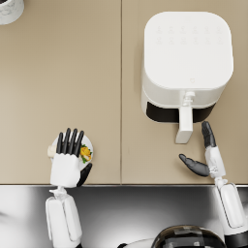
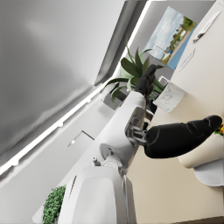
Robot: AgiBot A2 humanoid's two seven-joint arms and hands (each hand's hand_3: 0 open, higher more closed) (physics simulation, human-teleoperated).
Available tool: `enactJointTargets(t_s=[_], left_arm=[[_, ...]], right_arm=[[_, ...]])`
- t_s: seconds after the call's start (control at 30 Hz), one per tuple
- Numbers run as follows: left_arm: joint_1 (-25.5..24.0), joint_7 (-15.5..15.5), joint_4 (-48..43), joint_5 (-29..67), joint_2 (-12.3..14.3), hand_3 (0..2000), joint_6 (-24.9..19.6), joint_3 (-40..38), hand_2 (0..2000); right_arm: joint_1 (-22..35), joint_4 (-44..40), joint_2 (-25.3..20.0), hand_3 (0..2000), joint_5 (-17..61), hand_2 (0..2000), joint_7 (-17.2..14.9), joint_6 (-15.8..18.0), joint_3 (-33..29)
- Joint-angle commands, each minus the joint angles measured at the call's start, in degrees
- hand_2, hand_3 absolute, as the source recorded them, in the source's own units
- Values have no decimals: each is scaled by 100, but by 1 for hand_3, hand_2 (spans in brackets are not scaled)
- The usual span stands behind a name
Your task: Pick up the chicken rolls and place it into the air fryer
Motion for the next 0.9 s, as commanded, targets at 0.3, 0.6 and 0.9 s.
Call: enactJointTargets(t_s=[0.3, 0.6, 0.9], left_arm=[[340, 0, 853, 2152, -89, 0, -25, 141, 0], [550, 5, 1908, 2473, -62, 0, -1, 575, 0], [884, -308, 2766, 2477, -126, 0, 321, 790, 0]], right_arm=[[32, -152, -131, 0, 0, 0, 0, 0, -201], [44, -378, -244, 0, -1, 0, 0, 0, -214], [103, -459, -368, 0, -2, 0, 0, 0, -250]])
